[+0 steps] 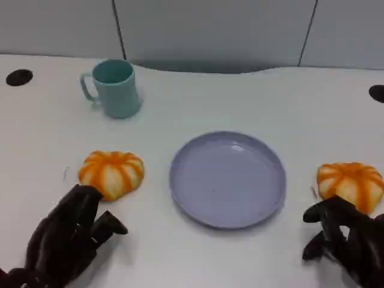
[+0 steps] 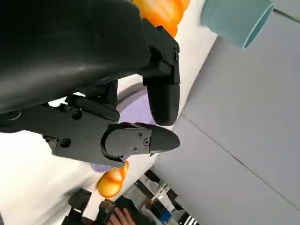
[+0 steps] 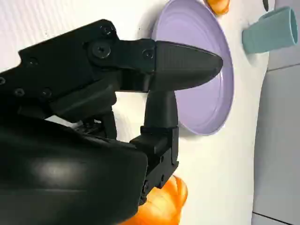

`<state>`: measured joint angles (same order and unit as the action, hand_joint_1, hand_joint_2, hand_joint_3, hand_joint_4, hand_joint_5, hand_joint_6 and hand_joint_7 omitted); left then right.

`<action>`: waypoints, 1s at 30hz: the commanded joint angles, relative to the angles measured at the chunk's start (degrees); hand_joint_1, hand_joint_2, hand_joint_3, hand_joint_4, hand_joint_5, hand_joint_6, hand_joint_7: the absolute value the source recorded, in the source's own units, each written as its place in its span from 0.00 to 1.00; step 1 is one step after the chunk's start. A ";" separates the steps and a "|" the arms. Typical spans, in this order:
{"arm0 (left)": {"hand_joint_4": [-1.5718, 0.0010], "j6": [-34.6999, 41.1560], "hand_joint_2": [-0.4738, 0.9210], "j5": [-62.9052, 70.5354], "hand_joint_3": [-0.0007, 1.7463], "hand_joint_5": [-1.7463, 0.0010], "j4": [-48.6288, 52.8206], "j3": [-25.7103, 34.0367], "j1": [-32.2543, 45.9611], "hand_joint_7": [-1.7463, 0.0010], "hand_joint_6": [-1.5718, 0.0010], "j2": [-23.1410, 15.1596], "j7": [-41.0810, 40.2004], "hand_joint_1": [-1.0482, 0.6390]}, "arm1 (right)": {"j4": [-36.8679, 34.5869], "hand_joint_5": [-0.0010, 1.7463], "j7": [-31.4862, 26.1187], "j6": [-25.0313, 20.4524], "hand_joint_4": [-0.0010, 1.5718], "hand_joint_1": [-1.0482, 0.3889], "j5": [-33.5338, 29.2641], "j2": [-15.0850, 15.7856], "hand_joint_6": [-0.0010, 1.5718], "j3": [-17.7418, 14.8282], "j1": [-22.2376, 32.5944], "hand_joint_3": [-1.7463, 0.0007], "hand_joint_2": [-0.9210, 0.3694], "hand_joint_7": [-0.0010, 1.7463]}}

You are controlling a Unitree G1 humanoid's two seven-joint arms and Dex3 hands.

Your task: Grasp the bread from the table and place it into the plate.

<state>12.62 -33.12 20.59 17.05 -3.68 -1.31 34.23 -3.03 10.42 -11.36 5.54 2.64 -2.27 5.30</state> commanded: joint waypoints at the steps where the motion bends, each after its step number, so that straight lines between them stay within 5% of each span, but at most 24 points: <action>1: 0.64 -0.75 1.00 0.26 0.19 0.00 0.40 0.17 0.16 0.00 0.80 -1.06 0.40 0.38 | 0.58 1.00 -0.14 0.14 0.35 0.51 0.06 0.86 0.24 -0.25 0.03 0.64 0.00 0.96; 15: 0.65 -1.59 1.00 0.54 0.20 0.00 -0.16 0.00 0.45 0.00 0.81 -1.30 0.44 0.39 | 1.03 1.00 -0.56 -0.43 0.34 0.50 -0.17 0.49 0.24 0.06 0.14 0.65 0.00 0.96; 18: 0.66 -6.46 1.00 3.82 0.21 0.00 -1.44 -1.24 0.76 0.00 0.82 -1.54 0.37 0.37 | 1.09 1.00 -0.73 -0.32 0.34 0.50 0.12 0.13 0.24 0.22 0.24 0.65 0.00 0.96; 20: 0.66 -19.82 1.00 13.12 0.21 0.00 -2.05 -4.23 0.44 0.05 0.78 -2.93 -1.11 0.34 | 1.01 1.00 -1.39 -0.49 0.34 0.50 -0.24 -0.14 0.24 0.51 0.25 0.65 0.00 0.96; 22: 0.66 -33.64 1.00 25.43 0.21 0.00 -2.50 -7.23 -1.20 0.09 0.75 -5.36 -6.20 0.33 | 0.44 1.00 -1.58 -0.25 0.34 0.51 0.02 -0.50 0.24 0.57 0.00 0.64 0.00 0.96; 26: 0.66 -47.69 1.00 52.07 0.18 0.00 -3.03 -11.90 -5.88 0.15 0.72 -13.38 -22.12 0.35 | -0.07 1.00 -1.58 0.03 0.35 0.52 0.13 -0.81 0.24 0.85 -0.30 0.64 0.00 0.96; 30: 0.65 -44.42 1.00 77.32 0.16 0.09 -7.43 -18.83 -11.20 0.28 0.70 -22.86 -33.71 0.30 | -0.38 1.00 -2.04 0.01 0.35 0.51 -0.13 -1.51 0.24 1.01 -0.59 0.64 0.00 0.96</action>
<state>-27.55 14.60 18.78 6.19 -7.80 -10.87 14.88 -3.02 9.28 -11.37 5.37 1.00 -0.97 5.11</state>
